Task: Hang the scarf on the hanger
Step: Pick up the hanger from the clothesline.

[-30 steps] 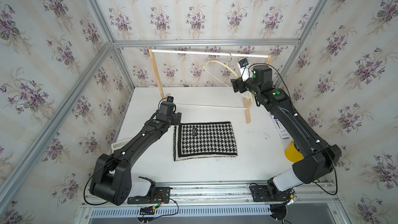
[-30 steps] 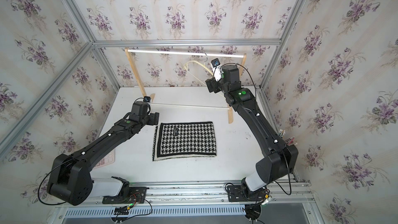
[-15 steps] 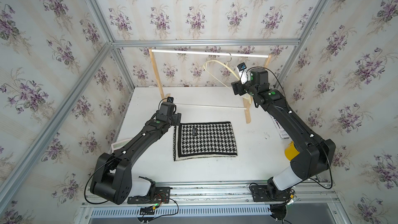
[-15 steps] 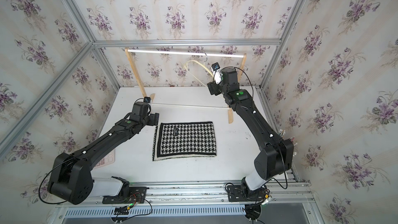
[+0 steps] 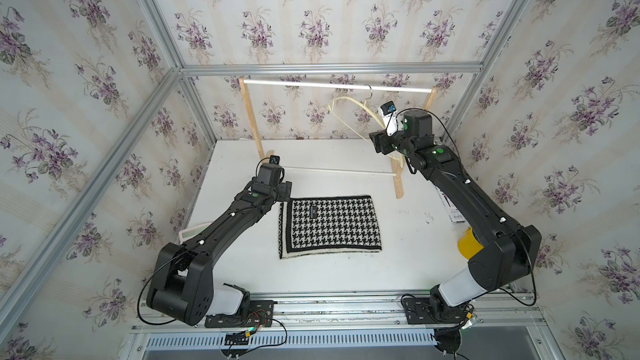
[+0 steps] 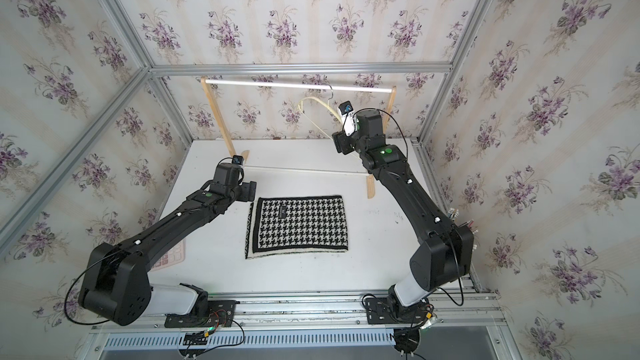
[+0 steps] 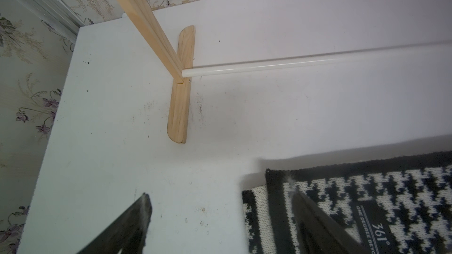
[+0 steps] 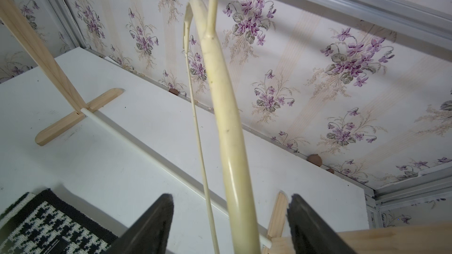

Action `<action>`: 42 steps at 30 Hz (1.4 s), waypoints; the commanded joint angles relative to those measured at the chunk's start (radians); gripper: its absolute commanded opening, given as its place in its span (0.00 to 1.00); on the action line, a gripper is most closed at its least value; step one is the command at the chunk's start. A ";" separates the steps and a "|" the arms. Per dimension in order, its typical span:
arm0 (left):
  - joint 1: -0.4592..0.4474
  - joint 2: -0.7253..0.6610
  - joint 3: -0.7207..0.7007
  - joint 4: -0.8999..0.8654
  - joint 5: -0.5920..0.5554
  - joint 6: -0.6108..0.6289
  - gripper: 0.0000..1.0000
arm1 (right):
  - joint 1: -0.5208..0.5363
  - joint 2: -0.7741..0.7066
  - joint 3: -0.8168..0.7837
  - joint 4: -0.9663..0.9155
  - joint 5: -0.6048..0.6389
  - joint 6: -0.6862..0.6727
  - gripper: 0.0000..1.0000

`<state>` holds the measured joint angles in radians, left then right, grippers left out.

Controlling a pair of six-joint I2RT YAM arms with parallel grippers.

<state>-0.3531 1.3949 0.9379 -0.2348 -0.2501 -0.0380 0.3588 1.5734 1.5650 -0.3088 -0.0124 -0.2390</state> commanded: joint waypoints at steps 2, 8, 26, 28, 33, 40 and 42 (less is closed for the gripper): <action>-0.001 0.011 0.012 0.000 -0.011 0.012 0.91 | -0.001 -0.009 0.016 0.024 -0.018 0.015 0.72; -0.005 0.013 0.015 0.003 -0.014 0.013 0.91 | 0.001 0.011 0.020 0.010 -0.017 0.012 0.66; -0.007 0.053 0.026 -0.006 -0.040 0.025 0.91 | 0.001 0.034 0.027 0.030 -0.009 0.009 0.54; -0.009 0.055 0.028 -0.006 -0.038 0.024 0.91 | 0.000 0.029 0.026 0.028 -0.011 0.009 0.51; -0.012 0.063 0.032 -0.007 -0.040 0.025 0.91 | 0.001 0.026 0.024 0.029 -0.023 0.010 0.45; -0.017 0.067 0.038 -0.012 -0.045 0.024 0.91 | 0.001 0.036 0.024 0.027 -0.040 0.010 0.39; -0.017 0.068 0.039 -0.012 -0.047 0.026 0.91 | 0.001 0.036 0.024 0.026 -0.048 0.013 0.33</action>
<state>-0.3687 1.4597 0.9676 -0.2447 -0.2840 -0.0219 0.3595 1.6077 1.5871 -0.3080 -0.0425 -0.2352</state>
